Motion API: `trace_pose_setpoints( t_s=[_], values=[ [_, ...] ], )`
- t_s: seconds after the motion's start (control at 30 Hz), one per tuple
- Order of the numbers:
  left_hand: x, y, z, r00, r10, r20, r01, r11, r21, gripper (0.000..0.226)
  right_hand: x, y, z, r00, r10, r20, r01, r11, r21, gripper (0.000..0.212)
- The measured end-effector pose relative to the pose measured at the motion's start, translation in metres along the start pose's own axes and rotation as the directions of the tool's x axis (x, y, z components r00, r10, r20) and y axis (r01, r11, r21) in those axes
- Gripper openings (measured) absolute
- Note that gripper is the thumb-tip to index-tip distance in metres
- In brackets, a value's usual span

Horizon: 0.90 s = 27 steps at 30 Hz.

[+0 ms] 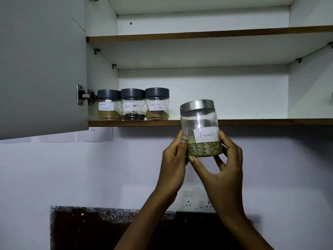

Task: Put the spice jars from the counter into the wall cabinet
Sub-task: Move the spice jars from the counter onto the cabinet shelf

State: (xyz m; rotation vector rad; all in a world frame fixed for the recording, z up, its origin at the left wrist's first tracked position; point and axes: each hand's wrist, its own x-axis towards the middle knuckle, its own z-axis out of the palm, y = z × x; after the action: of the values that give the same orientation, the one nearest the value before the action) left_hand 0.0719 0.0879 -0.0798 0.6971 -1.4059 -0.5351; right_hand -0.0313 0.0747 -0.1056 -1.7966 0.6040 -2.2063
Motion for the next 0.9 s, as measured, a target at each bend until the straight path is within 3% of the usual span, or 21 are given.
trace_pose_setpoints(
  t_s=[0.23,0.47,0.63,0.73,0.9],
  values=[
    [0.017,0.006,0.0,0.998,0.037,-0.047,-0.034,0.998,0.056,0.039,0.018,-0.001,0.004,0.995,0.008,0.103,-0.018,0.995,0.097,0.074],
    [0.071,0.022,-0.003,0.981,0.194,-0.027,-0.181,0.95,0.254,0.04,0.079,0.003,0.034,0.996,-0.092,0.011,0.092,0.995,0.036,0.071],
    [0.09,0.006,-0.011,0.972,0.229,-0.044,-0.174,0.837,0.519,0.04,0.109,0.024,0.067,0.996,-0.089,0.03,0.092,0.99,-0.104,0.077],
    [0.099,-0.005,-0.02,0.961,0.271,-0.051,-0.143,0.649,0.747,0.047,0.117,0.039,0.081,0.995,-0.082,0.049,0.088,0.984,-0.152,0.08],
    [0.103,-0.018,-0.026,0.953,0.302,0.021,-0.194,0.558,0.807,0.051,0.122,0.068,0.089,0.999,-0.028,0.017,0.031,0.949,-0.313,0.074]
  ],
)
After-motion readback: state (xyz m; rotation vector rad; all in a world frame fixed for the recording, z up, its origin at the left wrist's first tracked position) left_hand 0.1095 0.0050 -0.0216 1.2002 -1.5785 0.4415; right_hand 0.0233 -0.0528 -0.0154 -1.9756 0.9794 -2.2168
